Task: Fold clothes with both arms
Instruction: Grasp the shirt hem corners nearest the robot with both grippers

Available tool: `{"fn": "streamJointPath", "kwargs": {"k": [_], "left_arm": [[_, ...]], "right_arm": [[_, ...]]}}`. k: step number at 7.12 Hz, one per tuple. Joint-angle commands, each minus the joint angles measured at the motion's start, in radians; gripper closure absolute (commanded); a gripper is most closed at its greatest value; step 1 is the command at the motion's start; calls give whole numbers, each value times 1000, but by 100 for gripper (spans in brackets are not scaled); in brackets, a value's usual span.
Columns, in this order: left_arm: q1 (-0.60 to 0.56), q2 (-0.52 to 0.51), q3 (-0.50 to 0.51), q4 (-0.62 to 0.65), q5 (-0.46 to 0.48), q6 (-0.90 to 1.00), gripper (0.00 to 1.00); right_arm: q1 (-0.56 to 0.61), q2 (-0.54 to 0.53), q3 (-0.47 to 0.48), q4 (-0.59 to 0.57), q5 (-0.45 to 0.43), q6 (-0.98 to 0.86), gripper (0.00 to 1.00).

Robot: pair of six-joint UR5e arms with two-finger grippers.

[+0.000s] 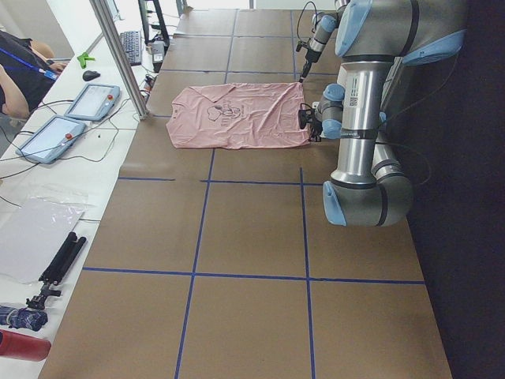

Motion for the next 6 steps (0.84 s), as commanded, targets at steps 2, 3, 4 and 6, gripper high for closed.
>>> {"fn": "streamJointPath", "kwargs": {"k": [2, 3, 4, 6], "left_arm": [[0, 1, -19, -1, -5, 3, 100], [2, 0, -19, -1, -6, 3, 100], [0, 0, -19, -1, -8, 5, 100], [0, 0, -19, -3, -8, 8, 100]], "right_arm": [[-1, 11, -15, -29, -1, 2, 31], [-1, 17, -41, -29, -1, 3, 31], [-1, 17, -42, -29, -3, 3, 31], [-1, 22, -39, -27, -3, 3, 41]]}}
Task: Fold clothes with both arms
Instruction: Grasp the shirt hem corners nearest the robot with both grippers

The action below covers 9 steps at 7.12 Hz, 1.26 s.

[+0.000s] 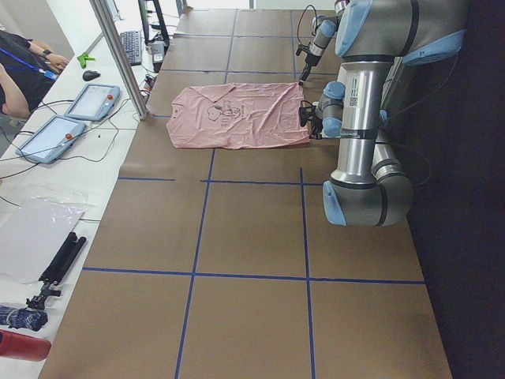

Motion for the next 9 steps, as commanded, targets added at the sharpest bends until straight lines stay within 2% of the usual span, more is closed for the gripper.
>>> {"fn": "streamJointPath", "kwargs": {"k": [1, 3, 4, 5, 6, 7, 9], "left_arm": [[0, 0, 0, -1, 0, 2, 100], [0, 0, 0, -1, -2, 3, 100], [0, 0, -6, -1, -2, 3, 100], [0, 0, -6, -1, -2, 3, 100], [0, 0, -6, -1, 0, 3, 100], [0, -2, -6, -1, -2, 3, 100], [0, -2, -8, -1, 0, 3, 100]], "right_arm": [[5, 31, -4, 0, 0, -1, 46], [8, 35, -5, 0, -2, 0, 55], [13, 35, -5, 0, -2, -1, 56], [22, 35, -4, 0, 0, -1, 62], [27, 37, -4, 0, 0, -1, 77], [31, 38, -2, 0, -3, 0, 100], [41, 35, 4, 0, -16, -3, 100]]}}
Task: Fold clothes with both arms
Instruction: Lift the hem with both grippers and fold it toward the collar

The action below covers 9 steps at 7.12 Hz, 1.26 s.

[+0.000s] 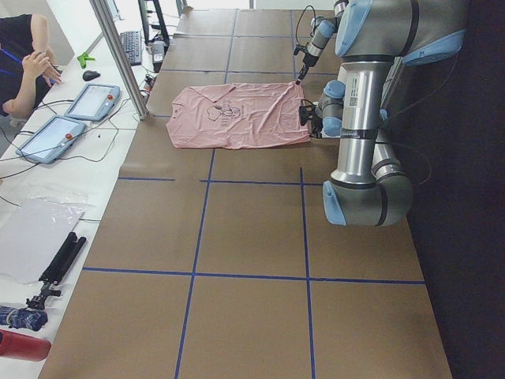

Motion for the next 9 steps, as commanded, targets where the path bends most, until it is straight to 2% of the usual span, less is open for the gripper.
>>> {"fn": "streamJointPath", "kwargs": {"k": [1, 2, 3, 4, 5, 6, 7, 8, 9], "left_arm": [[-6, 6, -54, 9, -3, 3, 100], [-34, 7, -187, 119, -110, 50, 100], [-49, -3, -357, 319, -195, 69, 100], [-80, -17, -504, 444, -255, 71, 100], [-139, -69, -577, 509, -333, 71, 100], [-157, -109, -569, 538, -349, 72, 100], [-175, -117, -540, 538, -345, 139, 100], [-239, -153, -470, 538, -343, 220, 100], [-322, -207, -378, 538, -343, 304, 100]], "right_arm": [[41, -12, 28, -3, -2, -14, 100], [45, -41, 132, -44, 5, -81, 100], [50, -52, 291, -180, 54, -111, 100], [65, -41, 484, -381, 143, -111, 100], [100, 21, 616, -561, 238, -114, 100], [149, 122, 618, -681, 298, -137, 100], [194, 264, 586, -784, 303, -237, 100], [257, 433, 496, -876, 305, -290, 100], [351, 586, 360, -911, 314, -357, 100]]}}
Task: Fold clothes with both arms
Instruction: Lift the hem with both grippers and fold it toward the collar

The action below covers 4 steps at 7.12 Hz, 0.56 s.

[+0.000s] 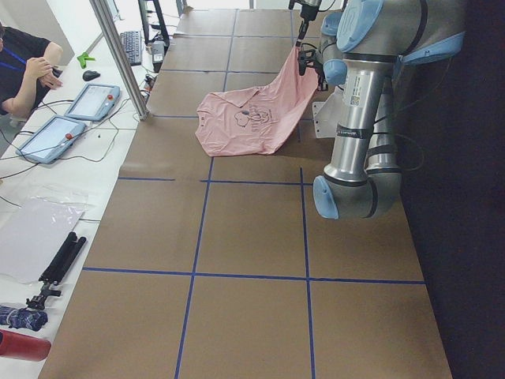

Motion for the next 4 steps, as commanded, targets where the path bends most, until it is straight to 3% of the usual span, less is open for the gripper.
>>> {"fn": "streamJointPath", "kwargs": {"k": [1, 2, 4], "left_arm": [[-173, -97, 196, -2, -5, 195, 100], [-256, -141, 304, -8, -7, 276, 100], [-379, -151, 383, -10, -10, 398, 100]], "right_arm": [[205, 250, -259, -64, 71, -161, 100], [288, 282, -353, -19, 96, -218, 100], [428, 293, -555, 166, 177, -293, 100]]}}
